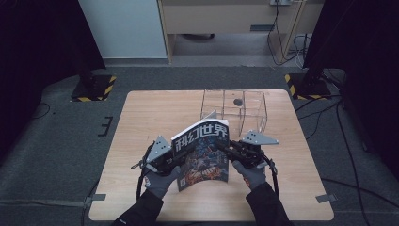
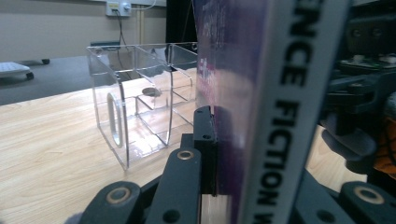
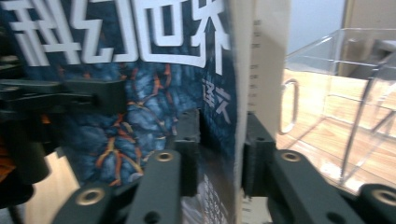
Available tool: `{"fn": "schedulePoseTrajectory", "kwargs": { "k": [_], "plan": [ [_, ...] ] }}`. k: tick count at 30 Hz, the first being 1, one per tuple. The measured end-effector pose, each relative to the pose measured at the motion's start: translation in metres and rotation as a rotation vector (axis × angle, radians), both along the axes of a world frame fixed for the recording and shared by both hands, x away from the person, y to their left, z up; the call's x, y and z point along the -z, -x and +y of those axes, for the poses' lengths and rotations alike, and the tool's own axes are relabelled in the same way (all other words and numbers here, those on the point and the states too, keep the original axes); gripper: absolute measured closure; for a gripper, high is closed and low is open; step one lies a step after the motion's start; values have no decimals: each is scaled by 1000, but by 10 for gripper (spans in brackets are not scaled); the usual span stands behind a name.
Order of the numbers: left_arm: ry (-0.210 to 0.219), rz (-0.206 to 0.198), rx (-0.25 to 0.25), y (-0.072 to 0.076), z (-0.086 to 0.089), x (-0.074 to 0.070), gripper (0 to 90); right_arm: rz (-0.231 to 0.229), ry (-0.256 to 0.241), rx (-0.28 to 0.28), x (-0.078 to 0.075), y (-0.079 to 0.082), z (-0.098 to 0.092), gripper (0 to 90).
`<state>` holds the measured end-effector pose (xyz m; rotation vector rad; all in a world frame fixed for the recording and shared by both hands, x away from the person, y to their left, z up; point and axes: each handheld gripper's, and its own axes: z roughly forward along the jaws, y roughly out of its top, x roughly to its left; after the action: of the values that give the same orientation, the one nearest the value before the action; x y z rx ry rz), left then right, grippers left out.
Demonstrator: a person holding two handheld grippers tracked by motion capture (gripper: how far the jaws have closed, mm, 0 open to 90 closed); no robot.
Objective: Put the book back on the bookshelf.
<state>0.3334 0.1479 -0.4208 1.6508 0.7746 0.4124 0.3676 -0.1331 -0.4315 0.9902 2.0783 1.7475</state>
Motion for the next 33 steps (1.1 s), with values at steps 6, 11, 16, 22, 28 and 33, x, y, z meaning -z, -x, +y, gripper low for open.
{"fn": "schedulePoseTrajectory", "kwargs": {
  "k": [6, 11, 16, 22, 28, 33],
  "plan": [
    [-14, -4, 14, 5, -7, -6, 820, -25, 8, 89, -6, -2, -17, 550],
    [-11, 0, -4, 6, -6, -9, 820, -43, 40, 178, -11, -5, -39, 415],
    [-5, 7, -6, 8, -7, -14, 821, -38, 114, 247, -5, -7, -58, 305],
    [3, 6, -8, 9, -10, -18, 821, -28, 177, 292, 8, -5, -81, 221],
    [1, -1, -14, 9, -12, -24, 821, 32, 225, 326, 25, 0, -105, 184],
    [14, 0, -34, 8, -12, -29, 821, 73, 272, 347, 42, 3, -119, 171]
  ]
}}
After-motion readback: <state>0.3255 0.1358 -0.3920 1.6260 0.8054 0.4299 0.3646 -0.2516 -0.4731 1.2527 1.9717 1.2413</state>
